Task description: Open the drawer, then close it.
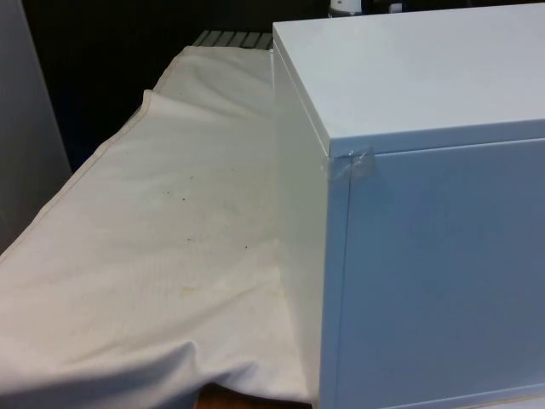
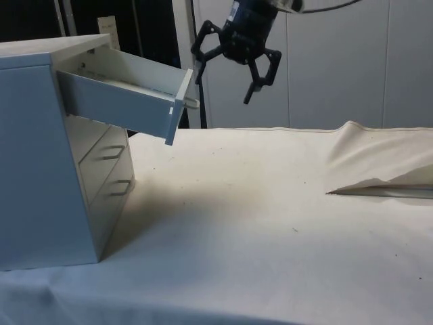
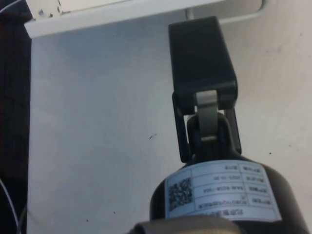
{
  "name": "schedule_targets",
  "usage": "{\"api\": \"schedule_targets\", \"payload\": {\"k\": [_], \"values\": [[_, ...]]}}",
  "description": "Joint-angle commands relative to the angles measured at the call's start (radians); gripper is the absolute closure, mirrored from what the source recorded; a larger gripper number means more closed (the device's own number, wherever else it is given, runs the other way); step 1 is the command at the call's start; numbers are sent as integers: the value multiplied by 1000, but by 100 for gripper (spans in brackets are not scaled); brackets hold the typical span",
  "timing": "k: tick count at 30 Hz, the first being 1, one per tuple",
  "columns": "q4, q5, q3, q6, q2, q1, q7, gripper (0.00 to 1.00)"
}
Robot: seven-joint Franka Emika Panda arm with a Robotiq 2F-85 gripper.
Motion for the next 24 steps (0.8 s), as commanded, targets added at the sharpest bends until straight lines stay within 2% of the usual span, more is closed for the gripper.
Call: {"api": "schedule_targets", "payload": {"k": [1,4,5,7,13,14,15,16,18,19,23,24], "values": [[-15,-3,5,24,-2,-4,4,0],[-28,-4,7,39,3,-4,4,0],[-27,0,2,21,1,0,0,0],[-37,-7,7,56,13,-6,1,0],[-54,-6,6,116,44,-6,-9,0],[-52,-1,2,109,51,0,-12,0],[-59,-6,6,140,56,-6,-10,0],[-61,-5,6,151,62,-6,-11,0],[-64,-5,7,169,72,-6,-12,10],[-66,-5,7,182,78,-6,-13,22],[-70,-4,7,192,81,-7,-14,43],[-66,-1,2,173,80,0,-17,49]]}}
